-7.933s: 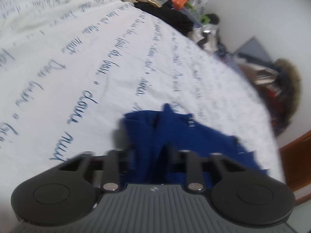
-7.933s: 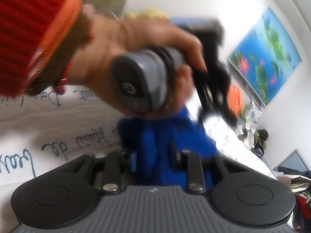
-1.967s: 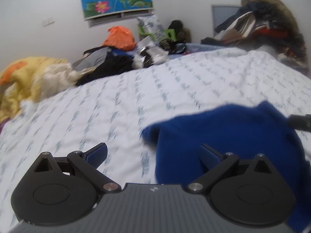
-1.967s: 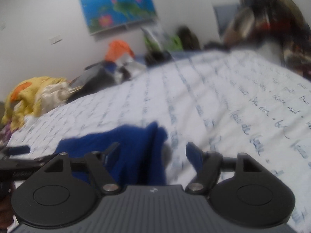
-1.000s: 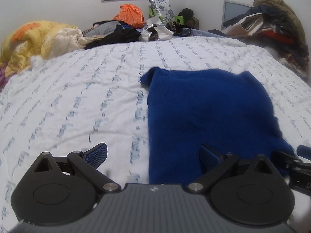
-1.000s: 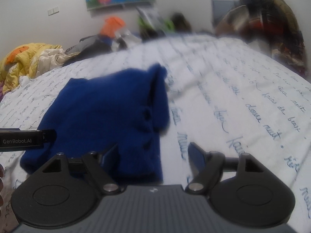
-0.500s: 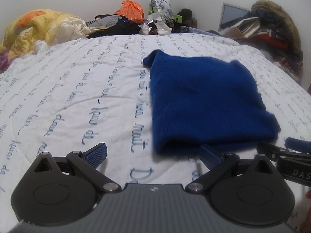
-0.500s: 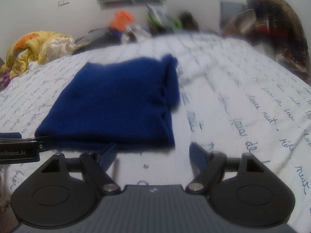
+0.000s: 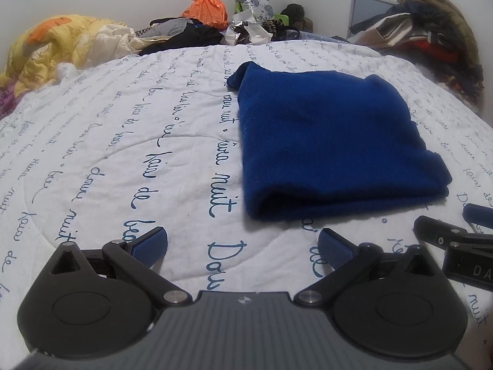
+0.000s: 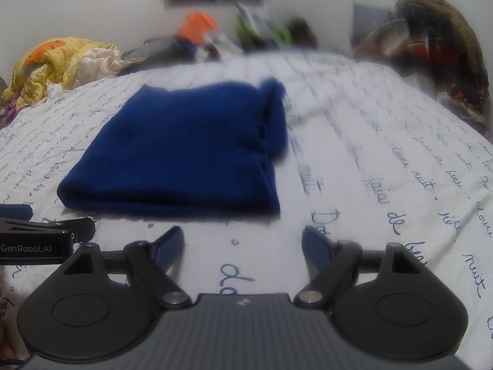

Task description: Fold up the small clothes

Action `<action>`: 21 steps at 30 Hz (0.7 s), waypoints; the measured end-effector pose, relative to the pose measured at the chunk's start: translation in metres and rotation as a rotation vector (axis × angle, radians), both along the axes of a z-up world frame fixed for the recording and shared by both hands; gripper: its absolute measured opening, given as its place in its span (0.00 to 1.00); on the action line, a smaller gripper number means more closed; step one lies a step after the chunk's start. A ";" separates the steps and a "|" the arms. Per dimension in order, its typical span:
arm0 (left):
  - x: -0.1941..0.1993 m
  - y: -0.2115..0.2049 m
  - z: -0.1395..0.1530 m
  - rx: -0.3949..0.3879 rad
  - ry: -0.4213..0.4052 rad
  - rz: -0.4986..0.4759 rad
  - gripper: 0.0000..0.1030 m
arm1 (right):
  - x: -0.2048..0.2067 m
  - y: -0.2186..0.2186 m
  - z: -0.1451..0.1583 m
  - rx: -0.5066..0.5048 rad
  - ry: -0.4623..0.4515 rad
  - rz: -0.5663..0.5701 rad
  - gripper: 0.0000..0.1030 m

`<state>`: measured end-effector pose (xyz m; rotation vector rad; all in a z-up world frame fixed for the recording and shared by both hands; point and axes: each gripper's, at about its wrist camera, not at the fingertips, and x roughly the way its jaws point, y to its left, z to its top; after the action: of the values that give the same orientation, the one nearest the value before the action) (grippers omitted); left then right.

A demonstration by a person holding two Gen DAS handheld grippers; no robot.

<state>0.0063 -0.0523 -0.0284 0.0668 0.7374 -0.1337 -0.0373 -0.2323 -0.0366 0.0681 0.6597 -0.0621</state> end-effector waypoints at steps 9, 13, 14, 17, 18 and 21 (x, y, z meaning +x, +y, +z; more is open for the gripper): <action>-0.004 0.003 -0.002 -0.006 -0.024 -0.007 1.00 | -0.002 -0.002 -0.001 -0.002 -0.003 0.001 0.82; -0.004 0.003 -0.002 -0.007 -0.025 -0.007 1.00 | -0.001 -0.002 -0.001 -0.005 -0.004 0.003 0.83; -0.004 0.003 -0.002 -0.006 -0.025 -0.007 1.00 | -0.001 -0.002 -0.001 -0.007 -0.004 0.004 0.84; -0.004 0.002 -0.002 -0.006 -0.024 -0.009 1.00 | -0.001 -0.001 -0.001 -0.016 -0.004 0.005 0.84; -0.004 0.002 -0.002 -0.005 -0.023 -0.011 1.00 | -0.001 0.000 -0.002 -0.019 -0.004 0.004 0.84; -0.004 0.003 -0.002 -0.001 -0.018 -0.022 1.00 | -0.002 0.001 -0.001 -0.030 -0.009 -0.013 0.84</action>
<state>0.0027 -0.0495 -0.0300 0.0747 0.7184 -0.1540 -0.0389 -0.2310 -0.0373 0.0441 0.6496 -0.0841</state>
